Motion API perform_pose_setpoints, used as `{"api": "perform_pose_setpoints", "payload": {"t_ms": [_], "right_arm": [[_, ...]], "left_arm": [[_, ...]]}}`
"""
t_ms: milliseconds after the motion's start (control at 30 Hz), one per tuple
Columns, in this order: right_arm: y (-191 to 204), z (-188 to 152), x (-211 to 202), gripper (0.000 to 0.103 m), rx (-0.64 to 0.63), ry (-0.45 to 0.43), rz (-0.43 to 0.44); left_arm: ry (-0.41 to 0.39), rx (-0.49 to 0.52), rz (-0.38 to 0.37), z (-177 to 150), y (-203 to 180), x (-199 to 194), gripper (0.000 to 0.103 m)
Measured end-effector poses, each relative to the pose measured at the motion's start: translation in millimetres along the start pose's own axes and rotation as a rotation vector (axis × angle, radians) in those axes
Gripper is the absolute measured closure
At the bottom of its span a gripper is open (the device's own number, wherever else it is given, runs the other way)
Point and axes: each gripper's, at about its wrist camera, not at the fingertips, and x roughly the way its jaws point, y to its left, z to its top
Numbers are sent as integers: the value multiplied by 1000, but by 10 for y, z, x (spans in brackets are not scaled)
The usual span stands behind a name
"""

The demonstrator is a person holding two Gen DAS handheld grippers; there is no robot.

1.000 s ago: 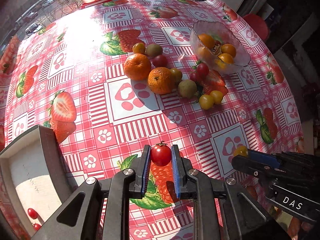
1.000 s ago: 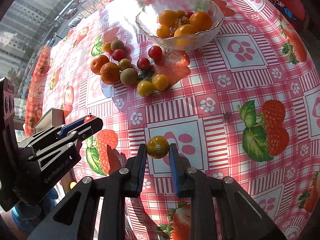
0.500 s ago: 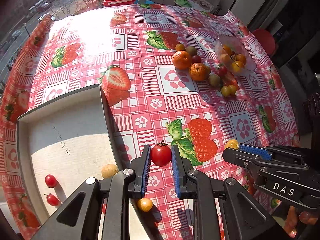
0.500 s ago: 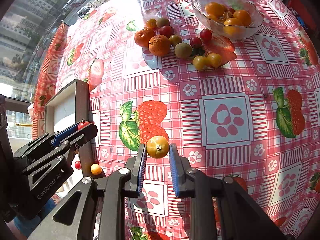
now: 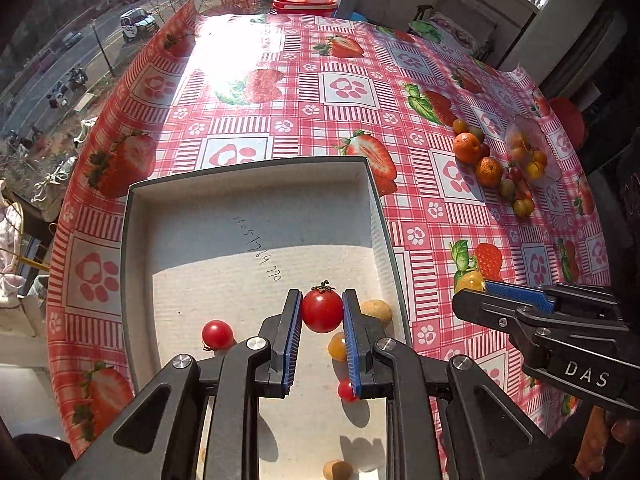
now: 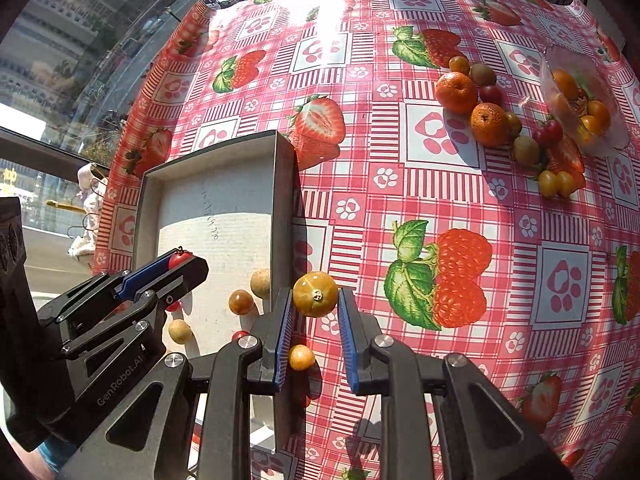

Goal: Organize fruits
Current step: 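Carry both held cherry tomatoes over the white tray, then open both grippers to drop the tomatoes into the tray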

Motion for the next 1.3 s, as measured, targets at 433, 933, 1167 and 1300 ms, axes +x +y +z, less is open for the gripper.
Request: {"api": "perform_pose_setpoints", "payload": {"t_ms": [433, 933, 1167, 1300], "right_arm": [[602, 283, 440, 79, -79, 59, 13], [749, 623, 869, 79, -112, 95, -52], [779, 609, 1041, 79, -140, 118, -86], [821, 617, 1082, 74, -148, 126, -84]], "left_arm": [[10, -38, 71, 198, 553, 226, 82], [82, -30, 122, 236, 689, 579, 82], [92, -12, 151, 201, 635, 594, 80], [102, -24, 197, 206, 635, 591, 43]]}}
